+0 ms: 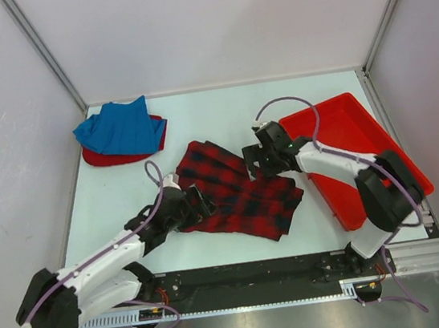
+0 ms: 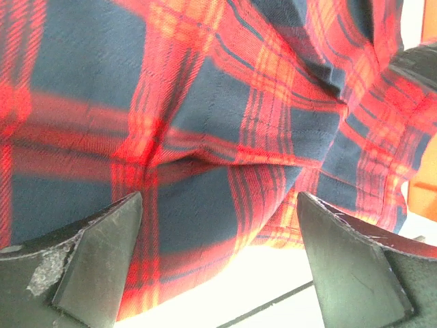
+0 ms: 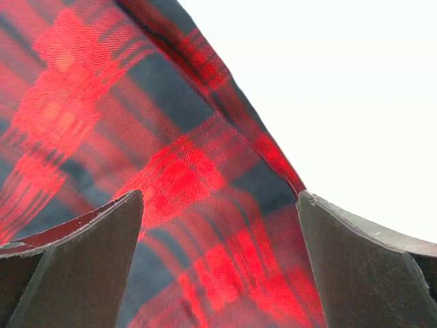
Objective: Fold and stack the skirts
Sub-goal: Fold the skirt at the center of the board.
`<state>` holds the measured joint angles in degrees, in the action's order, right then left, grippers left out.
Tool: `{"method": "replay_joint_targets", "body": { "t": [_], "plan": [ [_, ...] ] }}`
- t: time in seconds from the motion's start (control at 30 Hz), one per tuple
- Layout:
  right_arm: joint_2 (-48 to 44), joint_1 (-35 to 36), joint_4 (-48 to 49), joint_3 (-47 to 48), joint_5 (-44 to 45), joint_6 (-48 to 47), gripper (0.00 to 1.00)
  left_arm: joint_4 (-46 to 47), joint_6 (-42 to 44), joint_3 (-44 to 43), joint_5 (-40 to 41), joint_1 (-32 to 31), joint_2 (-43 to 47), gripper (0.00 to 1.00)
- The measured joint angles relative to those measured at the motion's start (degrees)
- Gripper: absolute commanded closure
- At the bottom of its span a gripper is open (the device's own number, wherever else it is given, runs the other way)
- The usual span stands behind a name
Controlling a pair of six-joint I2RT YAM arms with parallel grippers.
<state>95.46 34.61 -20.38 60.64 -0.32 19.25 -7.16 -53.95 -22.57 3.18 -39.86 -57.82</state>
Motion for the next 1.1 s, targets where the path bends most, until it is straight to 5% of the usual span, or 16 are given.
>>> {"method": "replay_joint_targets", "body": {
  "t": [0.27,0.5,0.73,0.9,1.1],
  "plan": [
    [-19.67,4.52,-9.20,-0.44,12.31,8.98,0.00,-14.01,3.06,-11.23,13.07,0.72,4.76,0.00],
    [-30.40,8.57,-13.60,-14.16,16.11,25.59,0.00,-11.13,14.14,-18.86,11.02,13.42,-8.55,0.00],
    [-31.34,12.22,-13.57,-24.17,15.98,36.79,0.00,-9.40,22.67,-23.74,7.26,15.47,-26.75,0.09],
    [-30.40,11.98,-11.21,-25.53,16.57,39.43,0.07,-7.89,25.57,-27.41,4.33,16.26,-35.01,0.32],
    [-26.73,10.40,-5.79,-28.46,14.84,39.65,0.16,-5.88,28.00,-36.96,1.36,16.81,-44.17,0.33]
  ]
}}
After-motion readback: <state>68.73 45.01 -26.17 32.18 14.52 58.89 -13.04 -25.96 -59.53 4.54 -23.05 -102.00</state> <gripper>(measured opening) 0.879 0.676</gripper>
